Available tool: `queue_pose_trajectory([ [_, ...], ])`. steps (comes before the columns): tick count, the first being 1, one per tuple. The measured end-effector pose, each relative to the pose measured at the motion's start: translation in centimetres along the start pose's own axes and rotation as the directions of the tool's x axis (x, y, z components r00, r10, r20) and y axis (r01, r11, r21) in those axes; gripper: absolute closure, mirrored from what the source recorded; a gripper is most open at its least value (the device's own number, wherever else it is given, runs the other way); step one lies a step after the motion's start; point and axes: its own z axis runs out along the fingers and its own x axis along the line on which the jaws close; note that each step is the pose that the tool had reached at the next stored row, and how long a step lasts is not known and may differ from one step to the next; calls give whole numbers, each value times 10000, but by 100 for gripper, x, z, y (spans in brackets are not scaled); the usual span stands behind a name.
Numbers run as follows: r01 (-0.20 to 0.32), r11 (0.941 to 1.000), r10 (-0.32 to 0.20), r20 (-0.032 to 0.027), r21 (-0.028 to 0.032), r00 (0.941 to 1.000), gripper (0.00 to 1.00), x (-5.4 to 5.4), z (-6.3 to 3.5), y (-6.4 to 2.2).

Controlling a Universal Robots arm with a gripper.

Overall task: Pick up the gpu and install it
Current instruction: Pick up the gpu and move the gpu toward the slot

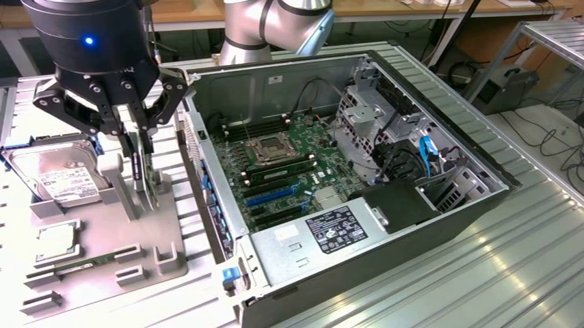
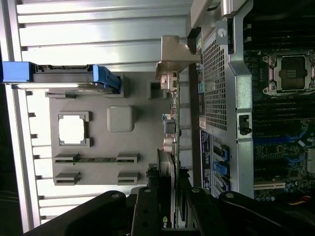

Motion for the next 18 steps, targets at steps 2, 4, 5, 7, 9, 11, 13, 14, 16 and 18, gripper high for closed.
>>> queue_pose_trajectory([
  [2,-1,10000,1,0,0,10000,74,0,-4,0],
  [4,0,10000,0,1,0,10000,74,0,-9,0],
  [5,-1,10000,1,0,0,10000,74,0,-12,0],
  [7,-1,10000,1,0,0,10000,74,0,-17,0],
  [9,0,10000,0,0,0,10000,74,0,-22,0],
  [11,0,10000,0,0,0,10000,74,-1,-29,0],
  [13,0,10000,0,0,0,10000,74,-1,-34,0],
  [14,0,10000,0,0,0,10000,74,-1,-37,0],
  [16,0,10000,0,0,0,10000,74,-1,-42,0],
  [18,0,10000,0,0,0,10000,74,-1,-47,0],
])
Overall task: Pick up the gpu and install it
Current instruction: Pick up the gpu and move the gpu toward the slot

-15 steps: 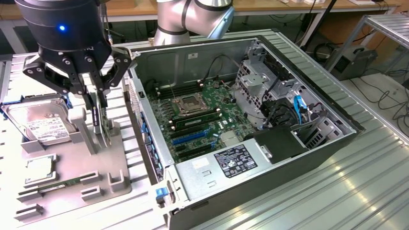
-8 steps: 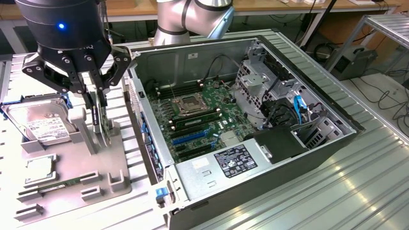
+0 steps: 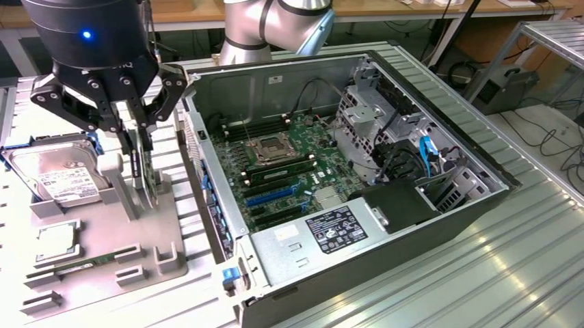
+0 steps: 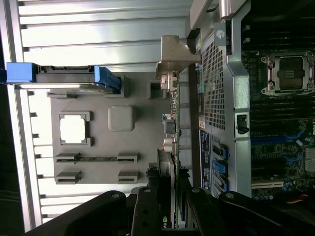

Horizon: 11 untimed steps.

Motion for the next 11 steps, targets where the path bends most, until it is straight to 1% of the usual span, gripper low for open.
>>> queue_pose_trajectory([
  [11,0,10000,0,0,0,10000,74,-1,-36,0],
])
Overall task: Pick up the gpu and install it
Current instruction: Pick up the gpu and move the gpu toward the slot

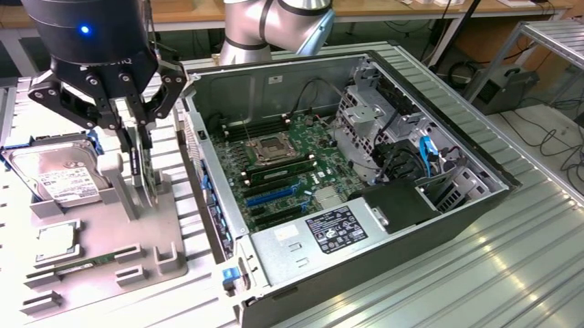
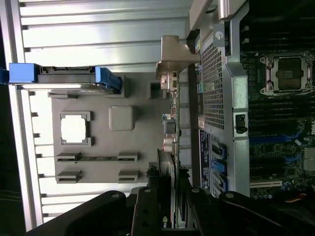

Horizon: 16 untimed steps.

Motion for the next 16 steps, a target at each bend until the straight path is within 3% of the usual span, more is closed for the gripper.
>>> queue_pose_trajectory([
  [16,0,10000,0,1,-1,10000,74,-2,-62,0],
])
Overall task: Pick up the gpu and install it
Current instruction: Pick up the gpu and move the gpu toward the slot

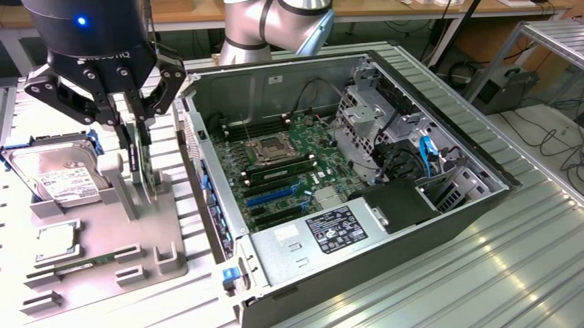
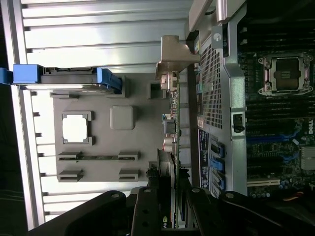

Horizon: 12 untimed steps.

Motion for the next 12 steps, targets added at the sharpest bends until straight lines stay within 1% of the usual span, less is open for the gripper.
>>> queue_pose_trajectory([
  [12,0,10000,0,0,0,10000,74,-1,-31,0],
])
